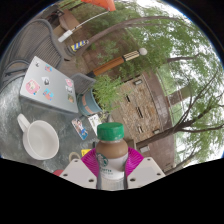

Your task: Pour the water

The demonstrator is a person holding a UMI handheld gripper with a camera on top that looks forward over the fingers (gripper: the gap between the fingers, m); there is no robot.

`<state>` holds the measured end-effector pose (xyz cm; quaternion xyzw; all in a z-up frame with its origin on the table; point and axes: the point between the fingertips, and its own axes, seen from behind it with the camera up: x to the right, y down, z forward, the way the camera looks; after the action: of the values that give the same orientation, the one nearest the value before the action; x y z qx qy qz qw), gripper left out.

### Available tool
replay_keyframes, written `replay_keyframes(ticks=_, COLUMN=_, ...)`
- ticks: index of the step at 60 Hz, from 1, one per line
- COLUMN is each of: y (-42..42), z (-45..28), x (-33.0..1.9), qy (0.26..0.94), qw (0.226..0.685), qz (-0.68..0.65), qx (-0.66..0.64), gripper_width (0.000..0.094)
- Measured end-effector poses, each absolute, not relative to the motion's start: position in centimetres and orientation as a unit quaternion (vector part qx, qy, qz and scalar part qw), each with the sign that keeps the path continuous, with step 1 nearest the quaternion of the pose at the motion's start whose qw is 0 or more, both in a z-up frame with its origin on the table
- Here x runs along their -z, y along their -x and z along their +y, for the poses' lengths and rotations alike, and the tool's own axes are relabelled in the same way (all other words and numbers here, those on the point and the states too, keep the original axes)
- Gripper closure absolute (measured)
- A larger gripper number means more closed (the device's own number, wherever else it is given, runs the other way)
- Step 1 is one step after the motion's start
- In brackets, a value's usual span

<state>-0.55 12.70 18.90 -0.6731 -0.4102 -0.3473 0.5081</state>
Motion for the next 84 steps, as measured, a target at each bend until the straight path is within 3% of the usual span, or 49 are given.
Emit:
replay_keyframes(ticks=7, y=-1.5, z=11.6, x=-18.8, qy=0.724, qw=0.615, qz=-0.237, qx=0.202, gripper_width=0.0631)
replay_keyframes(ticks=12, y=-3.0, z=12.4, x=-18.0, qy=0.748, qw=0.640, qz=-0.153, qx=0.089, gripper_width=0.0630)
replay_keyframes(ticks=18, y=-3.3, z=12.2, x=-14.8, qy=0.762, qw=0.640, qz=-0.097, qx=0.003, gripper_width=0.0631)
replay_keyframes(ticks=19, y=-2.7, z=12.4, x=-12.5, qy=0.758, qw=0.646, qz=-0.084, qx=-0.013, gripper_width=0.0631)
replay_keyframes(ticks=32, y=-2.9, z=10.9, x=-8.0, qy=0.771, qw=0.626, qz=-0.077, qx=-0.093, gripper_width=0.0623)
replay_keyframes(ticks=37, y=-2.8, z=10.6, x=-8.9, qy=0.741, qw=0.659, qz=-0.081, qx=-0.105, gripper_width=0.0609)
replay_keyframes(ticks=46, y=-3.1, z=10.2, x=-8.9, qy=0.735, qw=0.662, qz=-0.070, qx=-0.126, gripper_width=0.0607)
replay_keyframes(ticks=58, y=-3.0, z=10.1, x=-8.5, qy=0.761, qw=0.634, qz=-0.072, qx=-0.114, gripper_width=0.0453)
replay_keyframes(ticks=66, y=-2.7, z=8.7, x=-6.9, qy=0.801, qw=0.581, qz=-0.080, qx=-0.119, gripper_width=0.0076)
replay_keyframes(ticks=74, y=-4.1, z=7.0, x=-7.2, qy=0.814, qw=0.571, qz=-0.061, qx=-0.081, gripper_width=0.0103)
replay_keyframes(ticks=84, y=-4.6, z=1.6, x=-10.5, qy=0.818, qw=0.573, qz=-0.033, qx=-0.043, gripper_width=0.0102)
